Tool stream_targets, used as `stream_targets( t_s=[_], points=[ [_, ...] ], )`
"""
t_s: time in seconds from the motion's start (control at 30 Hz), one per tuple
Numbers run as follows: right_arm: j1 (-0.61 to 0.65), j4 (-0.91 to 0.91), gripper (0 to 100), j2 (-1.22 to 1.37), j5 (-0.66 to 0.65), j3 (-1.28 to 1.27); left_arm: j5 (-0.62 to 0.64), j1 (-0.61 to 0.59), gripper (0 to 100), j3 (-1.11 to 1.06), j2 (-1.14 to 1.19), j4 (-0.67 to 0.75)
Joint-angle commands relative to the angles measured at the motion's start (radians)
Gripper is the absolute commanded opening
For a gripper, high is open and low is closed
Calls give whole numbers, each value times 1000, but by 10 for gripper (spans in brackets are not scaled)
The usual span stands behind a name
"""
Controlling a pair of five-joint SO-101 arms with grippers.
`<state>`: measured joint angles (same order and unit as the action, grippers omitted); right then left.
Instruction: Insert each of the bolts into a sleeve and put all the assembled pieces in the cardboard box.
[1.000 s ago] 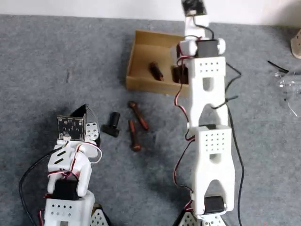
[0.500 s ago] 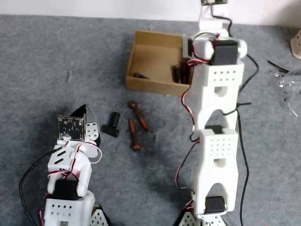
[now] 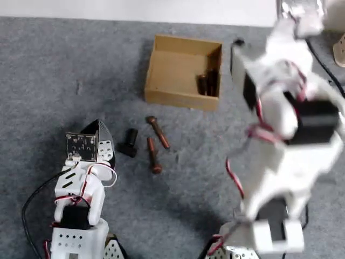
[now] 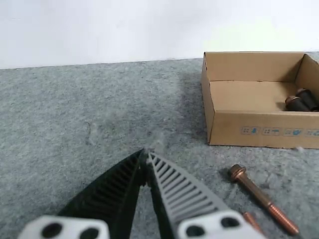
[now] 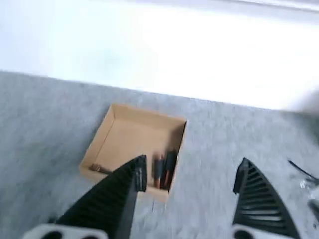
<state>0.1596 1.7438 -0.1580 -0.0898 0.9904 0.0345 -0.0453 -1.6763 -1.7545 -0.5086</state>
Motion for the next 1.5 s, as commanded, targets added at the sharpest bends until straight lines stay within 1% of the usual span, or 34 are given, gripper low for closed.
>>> stream_targets(
  t_s=[0.0, 0.23, 0.4, 0.5, 0.63, 0.73, 0.8, 0.93, 1.0, 1.07, 1.17, 1.27, 1.37, 1.47],
  points=[
    [13, 18, 256, -248, 5, -346, -8, -8, 8, -22, -15, 2],
    [12, -35, 256, -631, 3, -918, -8, -8, 8, -22, -15, 2],
    [12, -145, 256, -869, 3, -1280, -8, -8, 8, -22, -15, -2],
    [12, -220, 256, -960, 3, -1478, -8, -8, 8, -22, -15, -2],
    [12, -323, 256, -997, 3, -1673, -8, -7, 8, -22, -15, -2],
    [13, -383, 256, -997, -61, -1738, -8, -7, 8, -22, -15, -2],
    [15, -455, 256, -995, -95, -1776, -8, -8, 8, -22, -15, -2],
    [18, -615, 256, -995, -101, -1899, -8, -8, 8, -22, -15, -2],
    [65, -691, 256, -993, -101, -1960, -8, -8, 8, -22, -15, -2],
    [140, -731, 256, -992, -104, -2008, -8, -8, 8, -22, -15, -2],
    [275, -737, 256, -992, -101, -2049, -8, -8, 8, -22, -15, 2],
    [377, -756, 256, -990, -100, -2055, -8, -8, 8, -22, -15, 2],
    [441, -808, 256, -944, -58, -2055, -8, -8, 8, -22, -15, 2],
    [463, -857, 256, -788, -51, -2020, -8, -8, 8, -22, -15, 2]
  ],
)
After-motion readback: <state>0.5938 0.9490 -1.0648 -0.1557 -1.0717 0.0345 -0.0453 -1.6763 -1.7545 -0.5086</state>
